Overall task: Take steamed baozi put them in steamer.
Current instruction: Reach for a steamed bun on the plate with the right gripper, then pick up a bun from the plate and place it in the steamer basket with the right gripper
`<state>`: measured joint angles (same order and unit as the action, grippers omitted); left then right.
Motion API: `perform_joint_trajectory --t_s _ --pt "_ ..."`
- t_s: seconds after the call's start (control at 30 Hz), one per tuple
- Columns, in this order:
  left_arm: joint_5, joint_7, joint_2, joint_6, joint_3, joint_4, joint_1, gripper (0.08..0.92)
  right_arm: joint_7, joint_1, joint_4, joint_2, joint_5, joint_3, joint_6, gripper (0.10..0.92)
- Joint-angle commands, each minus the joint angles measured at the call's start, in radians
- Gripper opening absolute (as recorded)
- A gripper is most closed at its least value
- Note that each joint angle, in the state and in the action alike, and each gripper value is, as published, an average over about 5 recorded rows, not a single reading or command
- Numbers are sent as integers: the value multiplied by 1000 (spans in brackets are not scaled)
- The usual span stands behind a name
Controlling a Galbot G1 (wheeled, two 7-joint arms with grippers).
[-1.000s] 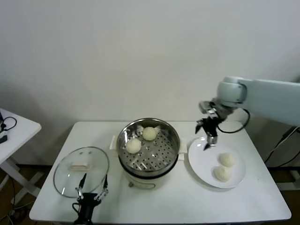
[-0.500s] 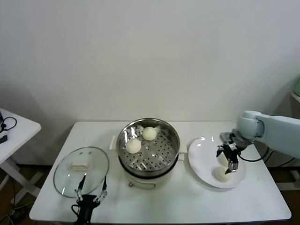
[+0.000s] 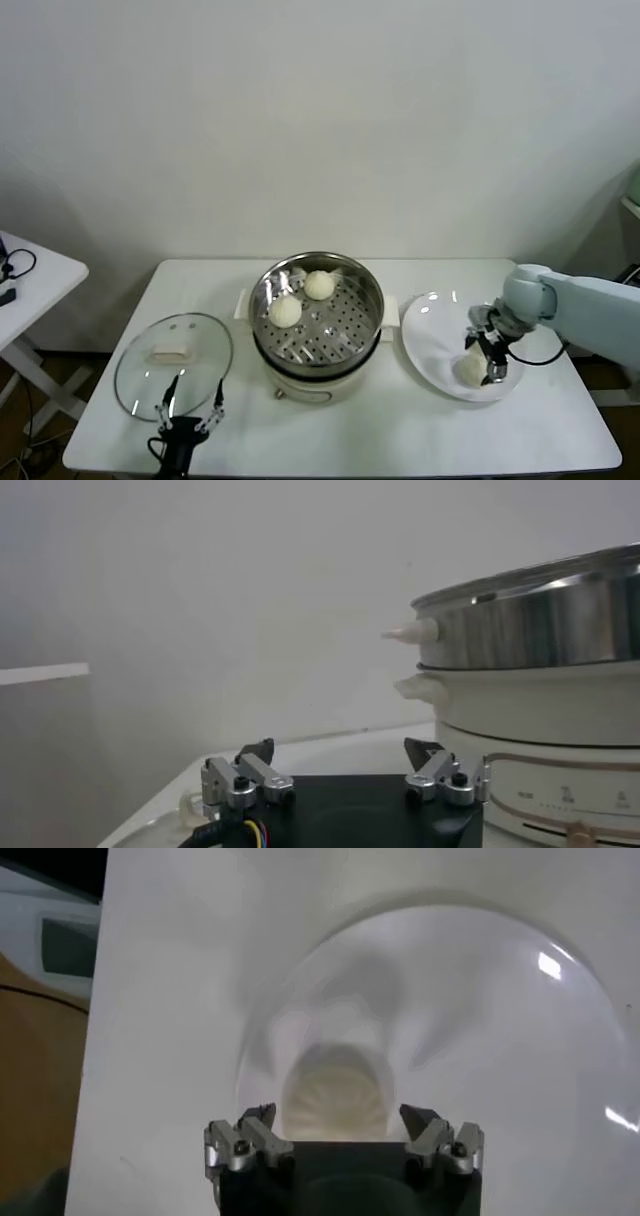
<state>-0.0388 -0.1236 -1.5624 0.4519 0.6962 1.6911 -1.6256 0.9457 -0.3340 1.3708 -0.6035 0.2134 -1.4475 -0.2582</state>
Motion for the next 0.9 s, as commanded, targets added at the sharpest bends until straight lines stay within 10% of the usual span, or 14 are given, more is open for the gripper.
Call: perform_joint_trajectory --t_s 0.03,0.4,0.9 --pt "-1 1 1 0 3 2 0 823 -15 98 -18 2 -50 66 -9 787" --pt "-4 3 -5 -1 2 10 -3 823 7 -228 110 12 -4 -124 34 526" --pt "-11 4 -16 -3 -2 26 -10 823 123 -924 393 -168 70 -207 330 525"
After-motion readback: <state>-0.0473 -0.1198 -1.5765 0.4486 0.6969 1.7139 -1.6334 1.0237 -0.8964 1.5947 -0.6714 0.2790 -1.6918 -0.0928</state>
